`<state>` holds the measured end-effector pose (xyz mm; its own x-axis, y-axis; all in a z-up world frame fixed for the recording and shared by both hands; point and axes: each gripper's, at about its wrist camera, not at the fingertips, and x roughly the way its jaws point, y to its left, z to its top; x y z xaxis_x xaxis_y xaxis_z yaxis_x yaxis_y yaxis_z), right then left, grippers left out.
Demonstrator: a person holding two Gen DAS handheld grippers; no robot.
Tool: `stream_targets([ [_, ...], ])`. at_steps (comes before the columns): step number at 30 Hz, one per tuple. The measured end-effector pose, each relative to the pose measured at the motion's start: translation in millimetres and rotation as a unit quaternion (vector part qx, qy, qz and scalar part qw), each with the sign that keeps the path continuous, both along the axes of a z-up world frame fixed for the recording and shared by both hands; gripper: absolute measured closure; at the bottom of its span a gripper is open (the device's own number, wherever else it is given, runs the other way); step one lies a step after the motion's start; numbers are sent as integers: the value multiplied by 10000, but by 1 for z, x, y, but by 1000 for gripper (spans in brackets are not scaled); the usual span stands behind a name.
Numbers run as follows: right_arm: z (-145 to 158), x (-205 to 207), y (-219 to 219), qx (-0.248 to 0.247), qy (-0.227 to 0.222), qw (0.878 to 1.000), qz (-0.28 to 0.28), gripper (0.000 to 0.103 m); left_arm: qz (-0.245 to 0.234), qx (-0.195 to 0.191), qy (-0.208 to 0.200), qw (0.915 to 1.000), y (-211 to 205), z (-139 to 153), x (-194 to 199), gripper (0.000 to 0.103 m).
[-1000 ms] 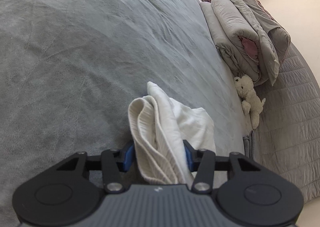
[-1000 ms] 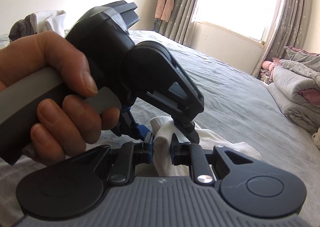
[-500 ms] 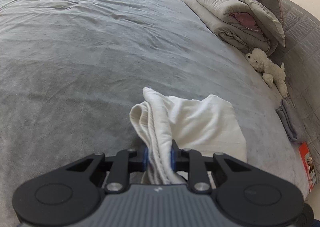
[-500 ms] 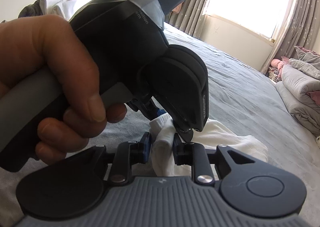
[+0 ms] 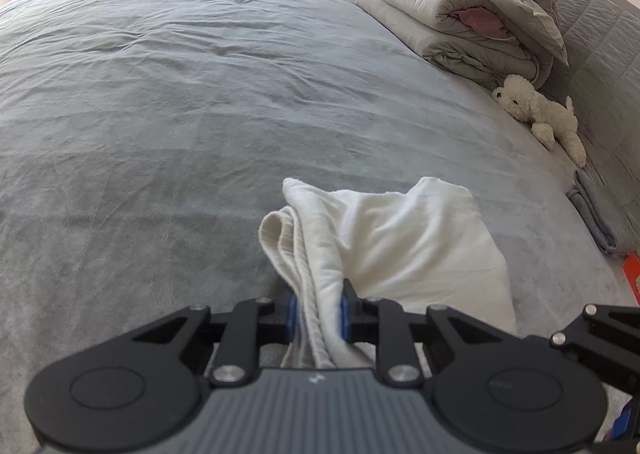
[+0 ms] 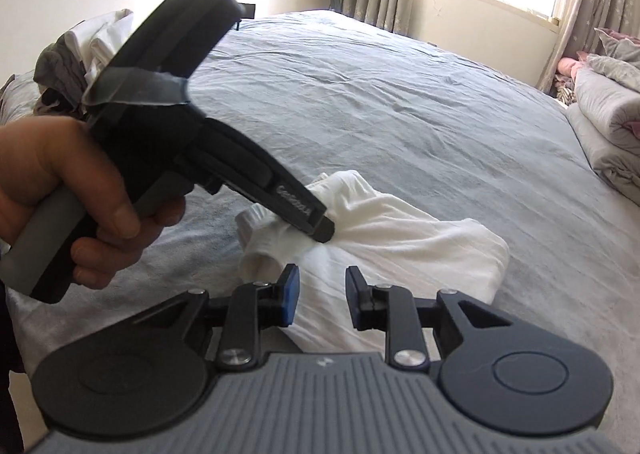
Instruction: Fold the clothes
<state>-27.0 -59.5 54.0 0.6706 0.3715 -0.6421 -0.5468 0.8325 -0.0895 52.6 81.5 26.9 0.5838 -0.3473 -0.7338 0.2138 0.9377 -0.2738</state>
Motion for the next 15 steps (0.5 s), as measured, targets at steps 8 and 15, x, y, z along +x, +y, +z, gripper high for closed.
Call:
stream_targets([
  [8, -1, 36, -39, 679, 609, 9923, -842, 76, -35, 154, -109, 9998, -4, 0, -3, 82],
  [15, -22, 74, -62, 904, 1342, 9773, -1367, 84, -75, 157, -140, 9998, -2, -1, -4, 82],
])
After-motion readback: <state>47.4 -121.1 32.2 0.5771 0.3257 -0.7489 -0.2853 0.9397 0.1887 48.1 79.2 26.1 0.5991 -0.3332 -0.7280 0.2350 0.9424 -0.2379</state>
